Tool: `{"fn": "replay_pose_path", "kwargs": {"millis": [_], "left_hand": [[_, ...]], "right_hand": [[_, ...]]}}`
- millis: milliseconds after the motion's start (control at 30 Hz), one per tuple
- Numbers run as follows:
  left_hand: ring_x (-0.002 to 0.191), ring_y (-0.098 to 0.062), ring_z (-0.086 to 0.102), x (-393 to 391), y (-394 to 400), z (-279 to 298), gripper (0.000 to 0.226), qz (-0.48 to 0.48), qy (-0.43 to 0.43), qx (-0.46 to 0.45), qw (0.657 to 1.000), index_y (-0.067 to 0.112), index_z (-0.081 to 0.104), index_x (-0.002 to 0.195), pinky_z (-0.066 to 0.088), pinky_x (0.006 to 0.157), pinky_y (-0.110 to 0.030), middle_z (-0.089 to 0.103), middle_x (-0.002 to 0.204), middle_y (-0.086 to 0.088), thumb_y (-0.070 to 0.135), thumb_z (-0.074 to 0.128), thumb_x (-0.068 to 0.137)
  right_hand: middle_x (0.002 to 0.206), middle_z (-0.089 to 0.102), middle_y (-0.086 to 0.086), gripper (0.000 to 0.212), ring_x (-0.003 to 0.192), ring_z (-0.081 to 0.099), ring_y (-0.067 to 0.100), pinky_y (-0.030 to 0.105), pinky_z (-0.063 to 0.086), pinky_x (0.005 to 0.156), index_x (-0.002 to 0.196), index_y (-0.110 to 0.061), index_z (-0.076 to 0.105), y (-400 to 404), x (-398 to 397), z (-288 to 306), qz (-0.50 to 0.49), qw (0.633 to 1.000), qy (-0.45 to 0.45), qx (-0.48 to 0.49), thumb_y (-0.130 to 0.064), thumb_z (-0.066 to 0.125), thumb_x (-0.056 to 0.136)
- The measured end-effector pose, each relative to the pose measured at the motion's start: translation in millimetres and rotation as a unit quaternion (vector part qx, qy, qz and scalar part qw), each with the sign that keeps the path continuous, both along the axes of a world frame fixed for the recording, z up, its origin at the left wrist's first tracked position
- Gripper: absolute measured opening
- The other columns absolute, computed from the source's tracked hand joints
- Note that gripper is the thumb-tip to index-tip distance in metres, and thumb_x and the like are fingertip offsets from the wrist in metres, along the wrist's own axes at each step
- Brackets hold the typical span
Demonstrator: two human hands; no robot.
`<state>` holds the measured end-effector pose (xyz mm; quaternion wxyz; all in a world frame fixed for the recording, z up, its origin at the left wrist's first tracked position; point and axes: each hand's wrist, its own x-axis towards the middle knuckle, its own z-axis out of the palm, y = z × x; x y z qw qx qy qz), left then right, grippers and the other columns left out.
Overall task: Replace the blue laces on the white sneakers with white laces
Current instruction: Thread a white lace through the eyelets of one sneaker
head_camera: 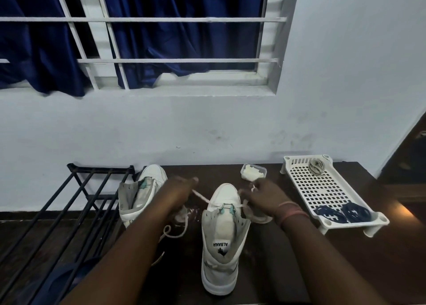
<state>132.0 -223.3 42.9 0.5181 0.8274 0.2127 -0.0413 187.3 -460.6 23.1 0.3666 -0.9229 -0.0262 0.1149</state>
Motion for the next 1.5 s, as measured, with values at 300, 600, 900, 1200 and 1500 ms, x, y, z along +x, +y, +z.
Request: {"fn": "replay_pose_path", "kwargs": {"millis": [300, 600, 900, 1200, 1500], "left_hand": [[0.102, -0.025, 0.072, -8, -4, 131, 0.042, -0.028, -0.209, -0.443, 0.871, 0.004, 0.059, 0.131, 0.060, 0.084, -0.031, 0.070, 0.124, -0.015, -0.009, 0.039, 0.096], [0.102, -0.035, 0.057, 23, -43, 183, 0.047, 0.013, -0.093, -0.472, 0.877, -0.008, 0.041, 0.134, 0.051, 0.061, -0.032, 0.045, 0.121, -0.023, -0.018, 0.026, 0.092], [0.097, -0.007, 0.072, 22, -32, 199, 0.028, 0.143, -0.099, -0.399, 0.900, -0.020, 0.059, 0.109, 0.050, 0.064, -0.014, 0.051, 0.144, -0.029, 0.005, 0.051, 0.103], [0.096, -0.016, 0.070, -5, -33, 271, 0.033, -0.122, -0.228, 0.149, 0.954, 0.026, 0.068, 0.117, 0.058, 0.079, -0.031, 0.073, 0.110, 0.003, 0.026, 0.077, 0.085], [0.063, -0.013, 0.054, 8, -26, 317, 0.023, -0.145, -0.333, -0.057, 0.930, 0.009, 0.071, 0.109, 0.047, 0.062, -0.024, 0.062, 0.074, 0.000, 0.023, 0.052, 0.104]], "right_hand": [[0.091, 0.071, 0.020, 0.019, 0.079, 0.071, 0.025, 0.032, 0.060, 0.076, 0.103, 0.005, 0.068, -1, -22, 117, -0.005, 0.897, -0.202, 0.393, 0.007, 0.052, 0.093], [0.064, 0.059, 0.006, 0.047, 0.055, 0.048, 0.012, 0.028, 0.038, 0.060, 0.079, -0.008, 0.071, 47, -24, 157, 0.061, 0.961, -0.141, 0.231, -0.055, 0.071, 0.079], [0.053, 0.033, -0.003, 0.025, 0.047, 0.023, 0.012, 0.025, 0.020, 0.048, 0.085, -0.005, 0.069, 34, -28, 224, 0.118, 0.951, 0.049, 0.282, -0.027, 0.062, 0.094], [0.053, 0.044, -0.003, 0.032, 0.045, 0.035, 0.017, 0.024, 0.031, 0.047, 0.066, -0.014, 0.070, 45, -29, 311, 0.103, 0.981, -0.107, 0.122, -0.039, 0.063, 0.086], [0.061, 0.045, 0.006, 0.016, 0.049, 0.034, 0.017, 0.029, 0.028, 0.050, 0.074, -0.011, 0.053, 49, -15, 389, 0.091, 0.940, -0.117, 0.308, -0.019, 0.062, 0.085]]}}
